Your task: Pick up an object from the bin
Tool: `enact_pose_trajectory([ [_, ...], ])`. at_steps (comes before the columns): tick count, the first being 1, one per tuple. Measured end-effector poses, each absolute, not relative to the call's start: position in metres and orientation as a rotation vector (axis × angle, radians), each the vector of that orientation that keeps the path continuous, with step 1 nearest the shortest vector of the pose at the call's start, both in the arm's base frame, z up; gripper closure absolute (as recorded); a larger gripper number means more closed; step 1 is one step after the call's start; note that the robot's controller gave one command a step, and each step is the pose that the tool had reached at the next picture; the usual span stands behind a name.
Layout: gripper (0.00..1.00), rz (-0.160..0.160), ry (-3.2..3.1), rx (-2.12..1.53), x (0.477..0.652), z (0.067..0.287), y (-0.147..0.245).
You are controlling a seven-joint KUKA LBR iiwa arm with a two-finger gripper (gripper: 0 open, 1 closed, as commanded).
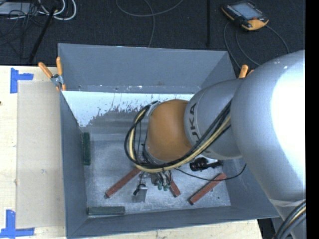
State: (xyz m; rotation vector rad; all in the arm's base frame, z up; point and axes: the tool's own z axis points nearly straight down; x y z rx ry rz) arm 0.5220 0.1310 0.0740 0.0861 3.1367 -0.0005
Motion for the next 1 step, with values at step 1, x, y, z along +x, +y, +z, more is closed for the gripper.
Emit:
enact_pose_trajectory([
  [1,1.00,0.001,3.125,-0.317,0.5426,0.0702,0.1517],
])
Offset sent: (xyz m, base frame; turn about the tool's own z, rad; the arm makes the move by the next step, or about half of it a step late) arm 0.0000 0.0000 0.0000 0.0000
